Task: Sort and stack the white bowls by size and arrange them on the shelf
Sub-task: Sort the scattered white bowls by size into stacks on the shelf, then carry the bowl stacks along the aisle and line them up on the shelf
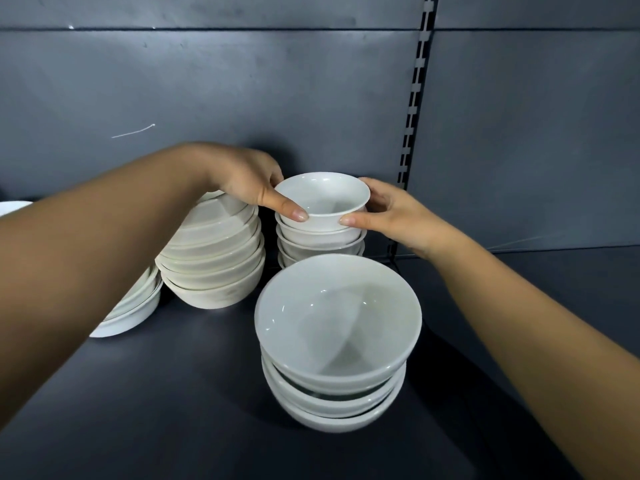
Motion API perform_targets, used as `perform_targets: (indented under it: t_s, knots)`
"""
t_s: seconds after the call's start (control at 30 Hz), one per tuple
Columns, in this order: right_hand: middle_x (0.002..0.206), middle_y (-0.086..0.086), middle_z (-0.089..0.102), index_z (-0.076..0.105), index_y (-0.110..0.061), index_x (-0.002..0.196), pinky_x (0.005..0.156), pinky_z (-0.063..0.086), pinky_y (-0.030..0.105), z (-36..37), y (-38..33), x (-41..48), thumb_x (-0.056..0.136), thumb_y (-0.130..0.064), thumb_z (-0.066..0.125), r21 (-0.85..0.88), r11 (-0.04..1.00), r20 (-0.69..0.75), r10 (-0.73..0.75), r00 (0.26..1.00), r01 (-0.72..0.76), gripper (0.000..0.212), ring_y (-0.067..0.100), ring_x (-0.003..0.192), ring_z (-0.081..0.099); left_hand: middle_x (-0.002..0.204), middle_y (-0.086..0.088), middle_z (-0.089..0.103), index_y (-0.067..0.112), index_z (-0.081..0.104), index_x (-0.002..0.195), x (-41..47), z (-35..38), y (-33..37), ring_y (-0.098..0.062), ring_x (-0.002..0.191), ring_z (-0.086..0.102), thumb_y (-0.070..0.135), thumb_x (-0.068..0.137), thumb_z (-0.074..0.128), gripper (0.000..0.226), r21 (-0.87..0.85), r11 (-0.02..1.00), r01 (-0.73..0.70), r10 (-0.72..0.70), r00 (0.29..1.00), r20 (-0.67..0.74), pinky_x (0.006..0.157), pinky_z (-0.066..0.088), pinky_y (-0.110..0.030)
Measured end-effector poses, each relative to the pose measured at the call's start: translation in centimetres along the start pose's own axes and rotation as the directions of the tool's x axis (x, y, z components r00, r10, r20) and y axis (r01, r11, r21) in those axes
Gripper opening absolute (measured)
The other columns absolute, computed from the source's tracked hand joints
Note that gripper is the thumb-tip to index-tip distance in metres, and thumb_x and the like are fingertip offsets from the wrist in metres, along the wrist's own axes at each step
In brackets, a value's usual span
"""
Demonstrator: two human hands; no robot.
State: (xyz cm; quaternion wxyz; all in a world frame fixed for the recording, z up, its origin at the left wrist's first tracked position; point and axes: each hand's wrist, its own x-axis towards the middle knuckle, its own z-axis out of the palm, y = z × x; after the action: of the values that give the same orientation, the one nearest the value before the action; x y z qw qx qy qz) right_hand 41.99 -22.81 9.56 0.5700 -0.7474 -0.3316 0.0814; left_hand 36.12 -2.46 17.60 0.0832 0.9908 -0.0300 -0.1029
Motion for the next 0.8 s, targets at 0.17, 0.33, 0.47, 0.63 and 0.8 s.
perform_targets:
  t_s: [0.17, 0.33, 0.47, 0.63, 0.8]
  knots:
    - [0.142, -0.004, 0.043, 0.038, -0.016, 0.138, 0.106, 0.033, 0.025, -1.1, -2.0, -0.9, 0.076, -0.015, 0.071, -0.078, 0.992, 0.023, 0.103, 0.994, -0.101, 0.07, 0.005, 0.126, 0.042, 0.133, 0.004, 0.051, 0.02, 0.051, 0.13, -2.0, 0.0, 1.0, -0.017, 0.123, 0.046, 0.055, 0.069, 0.067, 0.072, -0.05, 0.999, 0.008, -0.018, 0.98, -0.199, 0.097, 0.032, -0.021]
    - [0.135, -0.006, 0.049, 0.041, -0.016, 0.137, 0.103, 0.035, 0.019, -1.0, -6.4, -2.2, 0.079, -0.024, 0.068, -0.136, 0.989, -0.125, -0.076, 0.989, 0.059, 0.064, 0.004, 0.121, 0.046, 0.105, 0.011, 0.061, 0.022, 0.063, 0.107, -7.0, -0.2, 0.8, 0.011, 0.089, 0.053, 0.025, 0.081, 0.068, 0.026, -0.279, 0.932, -0.231, 0.004, 0.777, -0.63, 0.075, 0.033, 0.003]
    - [0.108, -0.014, 0.059, 0.058, -0.024, 0.114, 0.086, 0.04, 0.004, 2.4, -11.4, -2.7, 0.079, -0.023, 0.069, -0.298, 0.911, 0.091, -0.272, 0.958, 0.286, 0.037, -0.001, 0.102, 0.055, 0.069, 0.027, 0.065, 0.025, 0.066, 0.082, -12.9, 1.0, -0.1, 0.02, 0.066, 0.054, 0.017, 0.084, 0.065, 0.008, -0.355, 0.893, -0.278, -0.094, 0.654, -0.75, 0.072, 0.039, 0.004]
    - [0.097, -0.012, 0.062, 0.064, -0.018, 0.111, 0.085, 0.041, 0.006, 9.0, -16.2, -3.2, 0.077, -0.026, 0.069, -0.366, 0.798, 0.405, -0.328, 0.854, 0.48, 0.034, 0.001, 0.094, 0.058, 0.078, 0.028, 0.067, 0.035, 0.068, 0.07, -21.3, 4.4, -4.1, 0.005, 0.074, 0.06, 0.023, 0.082, 0.067, 0.017, -0.37, 0.922, -0.11, -0.229, 0.617, -0.753, 0.074, 0.045, -0.011]
    - [0.093, -0.014, 0.062, 0.065, -0.02, 0.108, 0.09, 0.044, 0.018, 17.9, -19.5, -4.2, 0.077, -0.035, 0.068, -0.401, 0.713, 0.531, -0.331, 0.78, 0.575, 0.035, 0.002, 0.093, 0.059, 0.064, 0.037, 0.062, 0.035, 0.064, 0.072, -30.3, 8.6, -9.9, 0.014, 0.066, 0.057, 0.017, 0.084, 0.065, 0.022, -0.428, 0.897, 0.109, -0.407, 0.58, -0.705, 0.065, 0.04, -0.001]
